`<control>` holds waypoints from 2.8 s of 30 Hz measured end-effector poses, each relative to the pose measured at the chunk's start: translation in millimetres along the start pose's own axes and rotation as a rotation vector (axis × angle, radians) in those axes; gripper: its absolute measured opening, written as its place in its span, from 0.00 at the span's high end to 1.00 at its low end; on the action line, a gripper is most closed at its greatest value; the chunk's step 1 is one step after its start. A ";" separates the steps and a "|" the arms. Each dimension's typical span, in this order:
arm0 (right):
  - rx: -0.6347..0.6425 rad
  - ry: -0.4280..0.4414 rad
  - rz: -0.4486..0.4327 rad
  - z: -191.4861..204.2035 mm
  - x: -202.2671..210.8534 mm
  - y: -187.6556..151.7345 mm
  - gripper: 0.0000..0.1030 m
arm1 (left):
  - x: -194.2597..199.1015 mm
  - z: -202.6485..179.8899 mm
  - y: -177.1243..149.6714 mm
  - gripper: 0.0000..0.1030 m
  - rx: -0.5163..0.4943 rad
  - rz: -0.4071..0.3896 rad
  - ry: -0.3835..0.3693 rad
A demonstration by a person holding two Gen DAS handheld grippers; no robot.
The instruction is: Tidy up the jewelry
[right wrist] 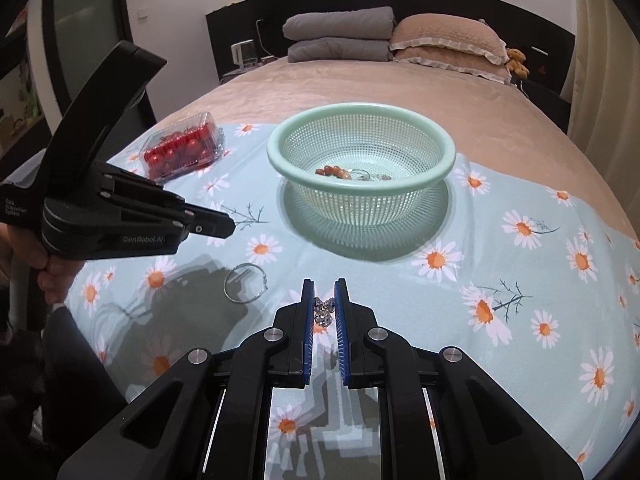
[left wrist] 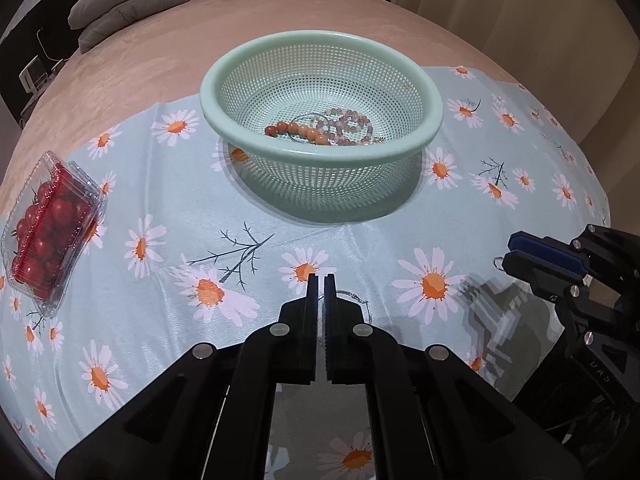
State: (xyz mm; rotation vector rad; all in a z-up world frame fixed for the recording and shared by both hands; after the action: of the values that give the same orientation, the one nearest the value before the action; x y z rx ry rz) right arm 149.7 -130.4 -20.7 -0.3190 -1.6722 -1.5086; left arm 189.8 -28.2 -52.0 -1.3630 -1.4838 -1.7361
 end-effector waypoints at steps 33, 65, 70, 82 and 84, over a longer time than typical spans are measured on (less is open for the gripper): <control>0.033 -0.033 -0.043 -32.4 -6.9 68.1 0.91 | -10.8 -8.3 -6.0 0.56 -0.101 0.001 -0.066; -0.010 -0.131 -0.130 -72.3 -59.5 110.7 0.14 | -11.7 30.3 115.3 0.15 -0.116 -0.217 0.095; -0.036 -0.159 -0.155 -78.6 -44.0 116.7 0.14 | 12.2 39.9 115.3 0.06 -0.079 -0.281 0.149; 0.022 -0.229 -0.224 -47.6 20.2 108.0 0.12 | 69.0 36.4 68.6 0.06 0.026 -0.338 0.191; -0.003 -0.207 -0.195 -42.6 24.7 100.3 0.11 | 74.9 31.6 55.8 0.06 0.038 -0.348 0.200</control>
State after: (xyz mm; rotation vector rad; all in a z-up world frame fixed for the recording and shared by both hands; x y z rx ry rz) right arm 219.6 -153.1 63.5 -0.3309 -1.9098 -1.6679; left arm 219.3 2.0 37.1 -0.9191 -1.7029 -1.9748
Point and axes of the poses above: each gripper's, at about its wrist camera, not at the fingertips, and x roughly against the way its jaws point, z to its left, y to its top, the point moved 8 cm from there along -x, roughly the way its jaws point, and after that the axes turned 1 degree about x, right-handed, at the moved point
